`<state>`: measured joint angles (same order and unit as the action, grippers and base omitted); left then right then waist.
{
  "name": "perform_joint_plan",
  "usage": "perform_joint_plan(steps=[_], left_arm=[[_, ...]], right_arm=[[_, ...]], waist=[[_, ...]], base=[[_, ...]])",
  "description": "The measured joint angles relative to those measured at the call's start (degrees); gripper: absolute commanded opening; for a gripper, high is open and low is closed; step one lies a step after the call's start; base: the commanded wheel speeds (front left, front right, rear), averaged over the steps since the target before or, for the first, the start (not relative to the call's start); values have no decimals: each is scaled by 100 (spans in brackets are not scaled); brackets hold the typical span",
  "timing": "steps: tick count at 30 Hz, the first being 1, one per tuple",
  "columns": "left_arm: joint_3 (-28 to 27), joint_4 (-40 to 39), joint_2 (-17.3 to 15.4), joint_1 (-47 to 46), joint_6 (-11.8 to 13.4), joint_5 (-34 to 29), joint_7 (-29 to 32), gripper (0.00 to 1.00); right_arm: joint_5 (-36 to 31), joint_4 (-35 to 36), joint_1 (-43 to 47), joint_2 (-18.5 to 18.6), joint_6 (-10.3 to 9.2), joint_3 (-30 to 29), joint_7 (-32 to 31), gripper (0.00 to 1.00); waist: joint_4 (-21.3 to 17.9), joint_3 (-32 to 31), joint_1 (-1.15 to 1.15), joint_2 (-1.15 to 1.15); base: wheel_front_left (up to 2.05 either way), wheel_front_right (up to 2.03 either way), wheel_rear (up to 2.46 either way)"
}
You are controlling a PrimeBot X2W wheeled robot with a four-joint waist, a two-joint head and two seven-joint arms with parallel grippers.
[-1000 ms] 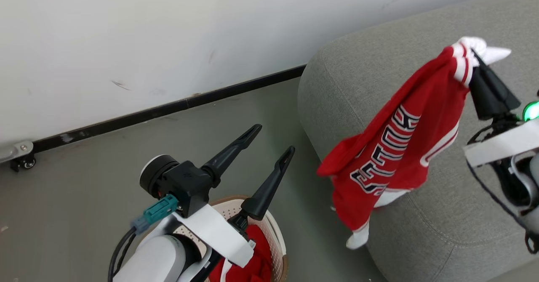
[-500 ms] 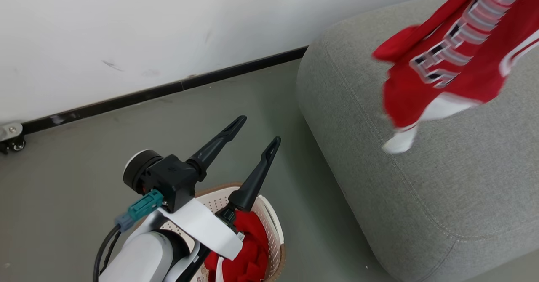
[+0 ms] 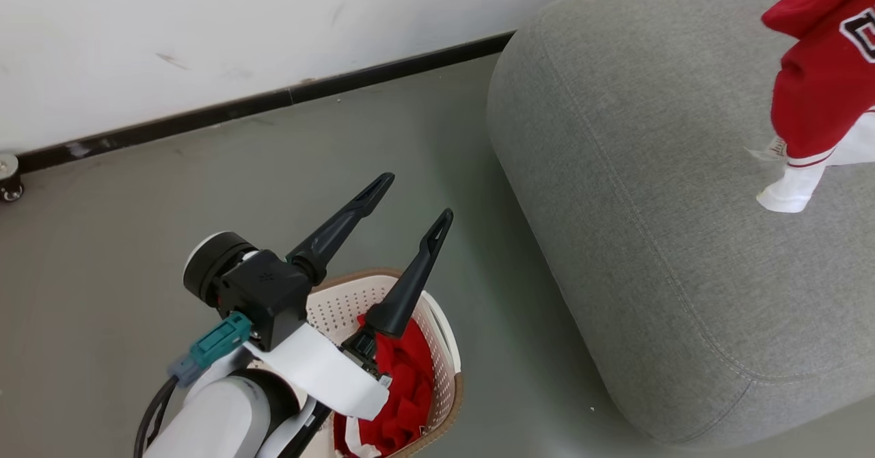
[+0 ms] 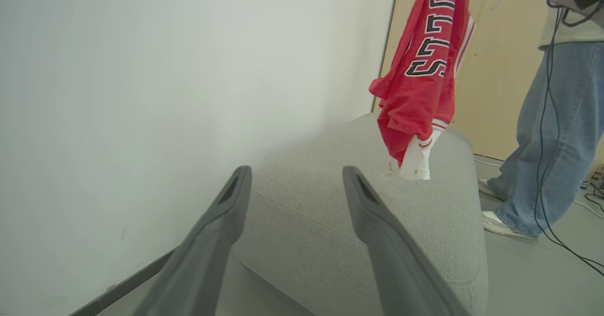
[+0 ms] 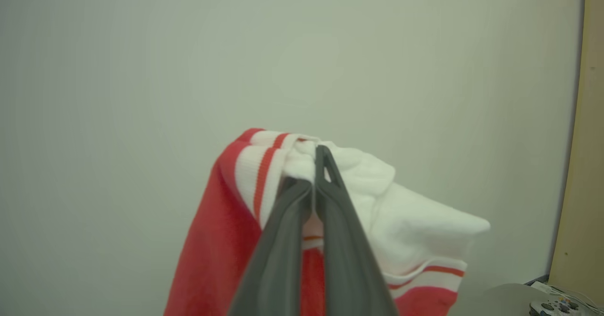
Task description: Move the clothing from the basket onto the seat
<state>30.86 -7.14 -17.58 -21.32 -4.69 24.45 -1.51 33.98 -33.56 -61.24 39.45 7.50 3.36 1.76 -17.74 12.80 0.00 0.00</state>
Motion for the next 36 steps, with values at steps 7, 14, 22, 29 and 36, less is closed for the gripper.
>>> perform_joint_plan(steps=[7,14,22,29,36], left_arm=[[-7,-220,-18,-116,16,-96,10,100],[-4,-348,-34,-142,40,-157,57,100],[37,-421,-26,-213,64,-197,101,100],[103,-455,-24,-250,64,-208,158,100],[126,-460,-31,-268,63,-298,202,100]], right_arm=[[-271,-456,-72,256,0,-300,19,0],[-444,-772,-235,501,-1,-474,254,0],[-572,-1339,235,129,0,-446,450,0],[-509,-1889,810,-332,0,-413,692,0],[-417,-2241,1177,-642,0,-441,840,0]], waist=[[71,217,0,0],[154,408,0,0],[227,605,0,0],[284,781,0,0],[295,901,0,0]], base=[[0,0,0],[0,0,0],[0,0,0],[0,0,0],[0,0,0]])
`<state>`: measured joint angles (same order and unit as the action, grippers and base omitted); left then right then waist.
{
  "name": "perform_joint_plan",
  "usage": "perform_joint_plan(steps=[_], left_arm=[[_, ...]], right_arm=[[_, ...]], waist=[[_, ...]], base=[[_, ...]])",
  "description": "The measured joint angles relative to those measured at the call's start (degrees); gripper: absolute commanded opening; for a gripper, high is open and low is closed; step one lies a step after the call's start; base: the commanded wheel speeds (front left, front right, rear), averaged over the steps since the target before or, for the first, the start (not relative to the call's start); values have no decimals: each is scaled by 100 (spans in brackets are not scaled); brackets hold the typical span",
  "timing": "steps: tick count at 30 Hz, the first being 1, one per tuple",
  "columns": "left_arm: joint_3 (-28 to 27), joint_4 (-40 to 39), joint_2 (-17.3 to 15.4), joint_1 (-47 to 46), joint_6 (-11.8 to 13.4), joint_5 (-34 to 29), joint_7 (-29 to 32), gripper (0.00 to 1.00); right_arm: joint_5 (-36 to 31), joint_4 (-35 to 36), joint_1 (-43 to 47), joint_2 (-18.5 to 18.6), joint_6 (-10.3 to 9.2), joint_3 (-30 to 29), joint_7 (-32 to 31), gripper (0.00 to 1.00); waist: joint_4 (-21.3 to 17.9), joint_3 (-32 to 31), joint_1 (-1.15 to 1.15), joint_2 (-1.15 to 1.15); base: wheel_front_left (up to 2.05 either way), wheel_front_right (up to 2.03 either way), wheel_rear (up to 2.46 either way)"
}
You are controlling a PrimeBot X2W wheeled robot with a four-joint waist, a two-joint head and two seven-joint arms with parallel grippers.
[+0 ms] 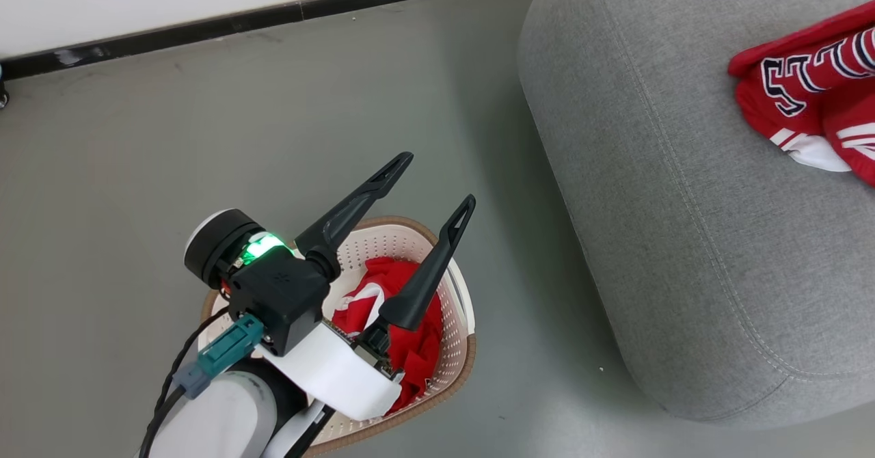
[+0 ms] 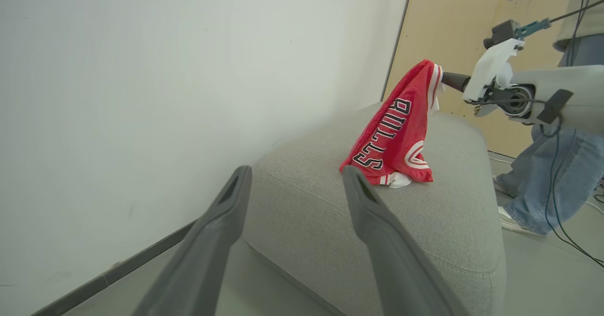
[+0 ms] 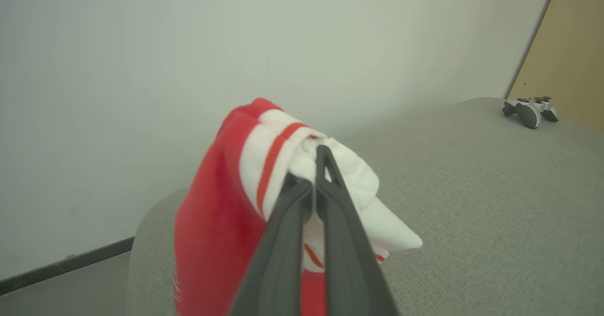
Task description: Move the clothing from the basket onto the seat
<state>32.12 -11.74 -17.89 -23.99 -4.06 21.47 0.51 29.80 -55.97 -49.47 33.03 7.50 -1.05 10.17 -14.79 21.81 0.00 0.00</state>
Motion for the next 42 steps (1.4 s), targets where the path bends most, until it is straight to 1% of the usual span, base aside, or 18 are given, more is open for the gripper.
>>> perform_joint_plan(steps=[6,14,21,22,23,25,26,27,28,42], left_arm=[[10,2,-4,-81,0,-1,0,100],[12,62,-11,-81,0,-1,-1,100],[13,119,-16,-81,0,-1,-3,100],[16,124,-15,-81,0,-1,-4,100],[24,126,-15,-81,0,-1,-5,100],[40,137,-13,-81,0,-1,-10,100],[45,138,-12,-81,0,-1,-12,100],[53,138,-10,-81,-1,-1,-43,100],[58,138,-8,-81,-1,-1,-54,100],[290,138,5,-76,-51,-2,-62,100]], right_arm=[[-2,-300,198,-257,0,-47,74,0],[-8,-510,325,-399,0,-13,114,0],[-8,-594,396,-436,0,27,118,0],[-8,-610,396,-448,0,33,118,4],[-8,-630,396,-463,0,37,119,16],[-8,-668,396,-497,0,54,134,34],[-8,-687,396,-512,0,65,145,47],[-8,-706,396,-520,0,70,147,63],[-8,-730,396,-522,0,69,148,100],[-9,-882,392,-522,0,118,149,100]], waist=[[-14,67,0,0],[-48,94,0,0],[-88,98,0,0],[-93,98,0,0],[-98,98,0,0],[-106,95,0,0],[-110,92,0,0],[-114,89,0,0],[-117,85,0,0],[-199,0,0,0]], base=[[0,0,0],[0,0,0],[0,0,0],[0,0,0],[0,0,0],[0,0,0],[0,0,0],[0,0,0],[0,0,0],[0,0,0]])
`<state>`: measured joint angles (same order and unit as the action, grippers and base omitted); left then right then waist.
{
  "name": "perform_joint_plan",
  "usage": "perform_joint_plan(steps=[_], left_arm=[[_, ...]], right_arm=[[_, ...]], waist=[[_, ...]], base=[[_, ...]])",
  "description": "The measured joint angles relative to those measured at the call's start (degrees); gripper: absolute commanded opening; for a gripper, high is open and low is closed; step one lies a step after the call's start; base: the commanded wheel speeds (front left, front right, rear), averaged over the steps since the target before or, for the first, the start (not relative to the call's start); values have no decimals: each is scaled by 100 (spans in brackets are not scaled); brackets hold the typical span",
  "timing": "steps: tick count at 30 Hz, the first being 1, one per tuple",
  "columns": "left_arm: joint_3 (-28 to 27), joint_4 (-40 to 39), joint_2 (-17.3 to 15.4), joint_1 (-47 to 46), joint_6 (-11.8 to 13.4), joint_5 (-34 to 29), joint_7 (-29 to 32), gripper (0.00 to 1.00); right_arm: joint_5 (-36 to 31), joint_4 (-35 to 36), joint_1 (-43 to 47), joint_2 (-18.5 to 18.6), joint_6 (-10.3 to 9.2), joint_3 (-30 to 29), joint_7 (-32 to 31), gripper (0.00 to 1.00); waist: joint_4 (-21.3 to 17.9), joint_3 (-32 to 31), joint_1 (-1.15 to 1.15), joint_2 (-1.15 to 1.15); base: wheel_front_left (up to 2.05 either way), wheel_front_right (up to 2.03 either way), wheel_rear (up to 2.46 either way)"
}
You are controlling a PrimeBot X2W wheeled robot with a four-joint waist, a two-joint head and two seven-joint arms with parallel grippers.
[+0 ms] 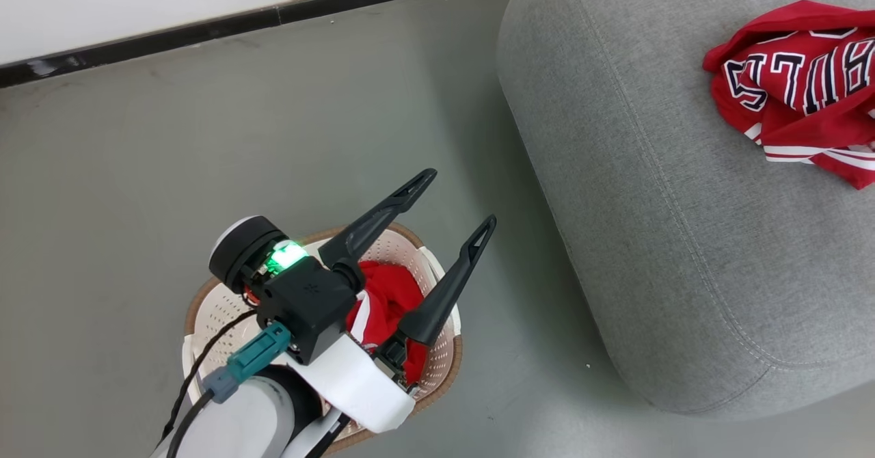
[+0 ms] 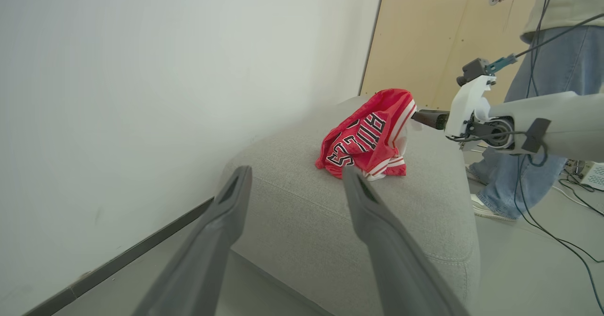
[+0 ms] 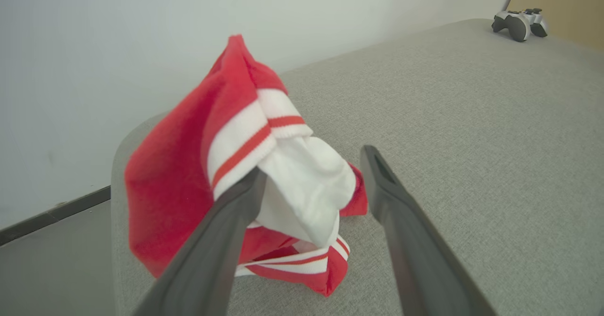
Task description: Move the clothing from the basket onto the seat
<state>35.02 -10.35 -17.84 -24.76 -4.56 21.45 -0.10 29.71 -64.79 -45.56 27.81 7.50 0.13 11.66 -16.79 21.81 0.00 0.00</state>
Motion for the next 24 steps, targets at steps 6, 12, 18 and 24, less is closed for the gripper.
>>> perform_joint_plan(steps=[6,12,18,24], left_arm=[[47,0,9,8,-7,0,-49,100],[47,16,27,46,-7,1,-148,100],[41,111,51,157,-4,2,-241,100],[18,232,153,279,38,19,-400,100]], right_arm=[[2,15,-1,0,0,2,1,100],[3,203,1,80,0,130,4,100],[-112,506,6,264,0,316,46,100],[-219,955,4,292,0,543,112,100]], waist=[[-50,-70,0,0],[-86,-175,0,0],[-124,-300,0,0],[-139,-445,0,0]], base=[[0,0,0],[0,0,0],[0,0,0],[0,0,0]])
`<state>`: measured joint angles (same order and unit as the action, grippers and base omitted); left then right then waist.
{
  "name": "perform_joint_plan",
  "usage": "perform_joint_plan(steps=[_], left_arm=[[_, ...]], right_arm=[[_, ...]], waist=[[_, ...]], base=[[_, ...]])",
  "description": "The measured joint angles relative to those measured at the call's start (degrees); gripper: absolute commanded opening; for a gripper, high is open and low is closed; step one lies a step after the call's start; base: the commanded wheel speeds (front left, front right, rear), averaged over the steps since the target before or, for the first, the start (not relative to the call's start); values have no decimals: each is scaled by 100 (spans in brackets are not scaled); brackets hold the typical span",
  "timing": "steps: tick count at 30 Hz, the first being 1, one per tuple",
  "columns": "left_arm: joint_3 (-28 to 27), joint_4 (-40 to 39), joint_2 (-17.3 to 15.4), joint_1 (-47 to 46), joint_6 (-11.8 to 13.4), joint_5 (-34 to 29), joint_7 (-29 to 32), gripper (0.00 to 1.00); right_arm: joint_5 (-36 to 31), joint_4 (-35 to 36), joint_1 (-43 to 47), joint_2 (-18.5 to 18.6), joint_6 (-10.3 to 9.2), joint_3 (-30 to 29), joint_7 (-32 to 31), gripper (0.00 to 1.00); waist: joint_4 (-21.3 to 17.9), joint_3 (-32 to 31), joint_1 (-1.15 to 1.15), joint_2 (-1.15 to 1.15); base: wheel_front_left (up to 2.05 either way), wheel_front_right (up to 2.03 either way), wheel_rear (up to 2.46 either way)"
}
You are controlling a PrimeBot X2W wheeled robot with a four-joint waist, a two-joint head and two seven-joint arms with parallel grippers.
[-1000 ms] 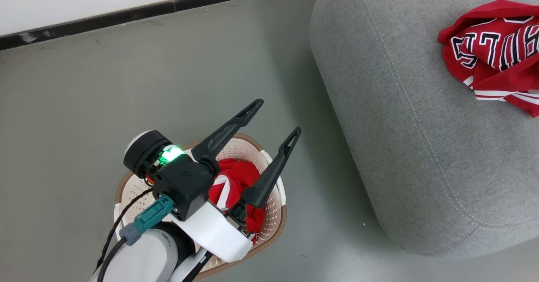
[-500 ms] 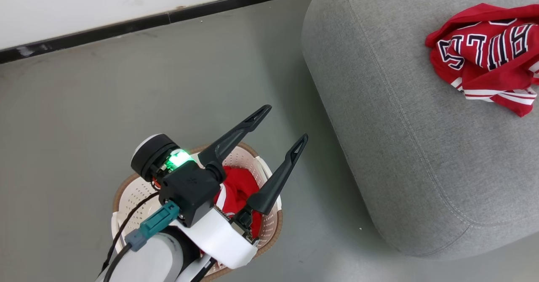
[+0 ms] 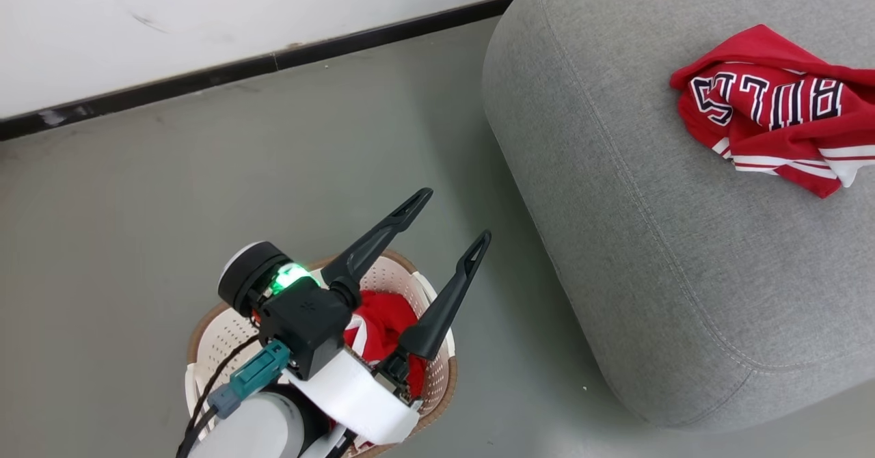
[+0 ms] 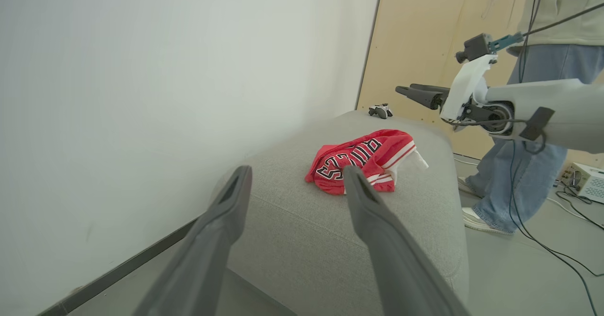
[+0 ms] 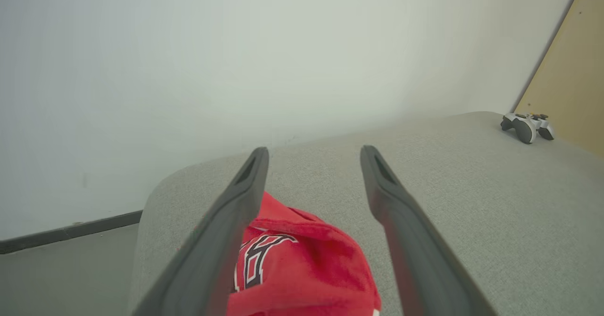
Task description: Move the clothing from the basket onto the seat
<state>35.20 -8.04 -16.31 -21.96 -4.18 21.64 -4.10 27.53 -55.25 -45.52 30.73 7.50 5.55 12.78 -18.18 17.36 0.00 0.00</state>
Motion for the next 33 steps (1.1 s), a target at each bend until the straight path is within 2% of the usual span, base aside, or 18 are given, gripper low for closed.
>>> perform_joint_plan(steps=[13,24,33], left_arm=[[-265,268,47,441,293,108,-363,100],[-654,511,-10,829,602,205,-654,100],[-955,711,-35,1155,835,316,-811,100]], right_arm=[[-279,812,-9,-310,0,581,36,100],[-332,1315,67,-924,0,1129,52,100],[-330,1517,436,-1317,0,1288,90,100]], waist=[[213,-319,0,0],[638,-590,0,0],[989,-811,0,0]], base=[[0,0,0],[0,0,0],[0,0,0]])
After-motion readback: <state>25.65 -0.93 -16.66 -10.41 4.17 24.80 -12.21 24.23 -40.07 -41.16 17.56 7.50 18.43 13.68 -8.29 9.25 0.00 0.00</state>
